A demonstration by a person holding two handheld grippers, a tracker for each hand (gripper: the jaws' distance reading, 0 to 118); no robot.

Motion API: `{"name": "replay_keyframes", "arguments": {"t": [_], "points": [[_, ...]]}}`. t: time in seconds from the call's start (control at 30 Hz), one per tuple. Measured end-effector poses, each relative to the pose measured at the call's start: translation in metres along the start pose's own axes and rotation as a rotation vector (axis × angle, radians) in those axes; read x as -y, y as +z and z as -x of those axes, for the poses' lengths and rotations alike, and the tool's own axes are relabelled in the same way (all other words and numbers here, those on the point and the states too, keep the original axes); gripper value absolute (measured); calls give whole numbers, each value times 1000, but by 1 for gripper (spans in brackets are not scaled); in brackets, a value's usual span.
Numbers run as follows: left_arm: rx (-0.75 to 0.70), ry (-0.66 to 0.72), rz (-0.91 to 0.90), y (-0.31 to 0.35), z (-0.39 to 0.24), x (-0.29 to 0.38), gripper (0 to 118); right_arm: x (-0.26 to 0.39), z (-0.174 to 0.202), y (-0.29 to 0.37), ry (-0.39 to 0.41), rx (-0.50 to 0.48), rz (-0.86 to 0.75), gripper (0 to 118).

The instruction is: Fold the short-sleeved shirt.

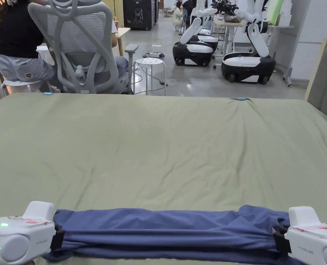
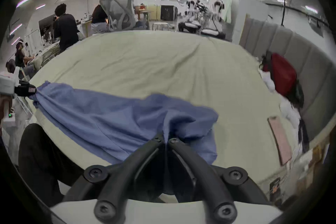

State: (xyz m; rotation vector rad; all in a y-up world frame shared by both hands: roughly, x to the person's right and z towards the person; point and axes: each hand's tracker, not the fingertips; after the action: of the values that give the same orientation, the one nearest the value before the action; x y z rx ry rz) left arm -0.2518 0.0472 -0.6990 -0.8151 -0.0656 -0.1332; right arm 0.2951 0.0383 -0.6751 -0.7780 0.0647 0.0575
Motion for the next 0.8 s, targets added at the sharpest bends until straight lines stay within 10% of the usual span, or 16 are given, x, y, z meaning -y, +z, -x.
{"name": "replay_keyframes", "arguments": {"t": [0.07,0.13,0.2,0.3,0.47,0.53,0.6,0.8], "points": [[-34,-16,-36,0,-2,3,7,-1,-1,3,-33,-25,-23,1],[-73,1,-89,9,-3,-6,47,-14,2,12,-21,-24,-76,15],[-71,29,-190,25,-11,-26,94,-38,11,22,-3,-12,-98,73],[-53,-1,-278,33,-39,-65,95,-77,36,32,20,-21,-229,107],[-20,10,-347,18,-89,-112,79,-122,78,24,-4,9,-330,101],[-25,1,-365,11,-107,-118,52,-125,88,17,-13,13,-345,70],[-23,-18,-365,4,-118,-120,0,-124,94,13,-14,22,-350,2],[36,-53,-351,3,-127,-121,0,-121,101,12,21,12,-358,0]]}}
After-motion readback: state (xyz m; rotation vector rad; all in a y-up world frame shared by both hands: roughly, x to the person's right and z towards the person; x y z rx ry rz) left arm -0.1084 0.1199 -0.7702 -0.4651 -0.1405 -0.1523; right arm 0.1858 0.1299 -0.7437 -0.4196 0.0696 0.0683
